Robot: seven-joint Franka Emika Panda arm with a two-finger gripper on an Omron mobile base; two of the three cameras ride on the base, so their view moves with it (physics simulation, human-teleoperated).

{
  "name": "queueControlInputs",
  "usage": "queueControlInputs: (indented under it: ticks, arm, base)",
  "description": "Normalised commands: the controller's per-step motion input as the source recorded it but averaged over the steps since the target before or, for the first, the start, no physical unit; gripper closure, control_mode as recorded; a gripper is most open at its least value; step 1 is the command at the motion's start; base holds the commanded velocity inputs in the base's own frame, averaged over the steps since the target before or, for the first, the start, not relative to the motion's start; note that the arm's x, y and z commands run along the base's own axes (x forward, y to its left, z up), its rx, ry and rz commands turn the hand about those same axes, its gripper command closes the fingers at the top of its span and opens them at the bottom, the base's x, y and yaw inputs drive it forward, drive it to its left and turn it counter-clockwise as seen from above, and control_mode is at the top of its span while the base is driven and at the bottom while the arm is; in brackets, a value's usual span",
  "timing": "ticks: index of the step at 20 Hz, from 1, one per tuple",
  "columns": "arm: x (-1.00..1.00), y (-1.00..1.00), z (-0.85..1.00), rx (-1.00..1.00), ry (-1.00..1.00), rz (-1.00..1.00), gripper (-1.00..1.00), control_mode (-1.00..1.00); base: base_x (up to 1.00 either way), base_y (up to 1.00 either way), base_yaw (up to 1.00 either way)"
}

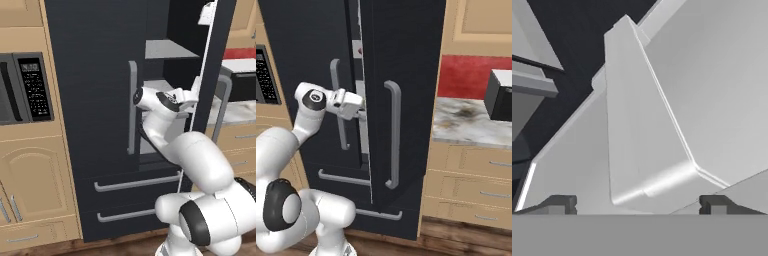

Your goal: Retrieve the sausage and cheese from the fridge and place them on the cutting board on the counter.

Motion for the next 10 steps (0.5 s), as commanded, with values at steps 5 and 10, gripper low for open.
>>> queueControlInputs:
  ticks: [5, 10]
  arm:
    - [0.0, -0.54, 0.0, -0.03, 0.0, -0.05, -1.0, -1.0]
    - [-0.28, -0.73, 0.0, -0.03, 0.0, -0.1, -1.0, -1.0]
  base:
    - [0.0, 0.0, 0.0]
    - [0.0, 0.0, 0.0]
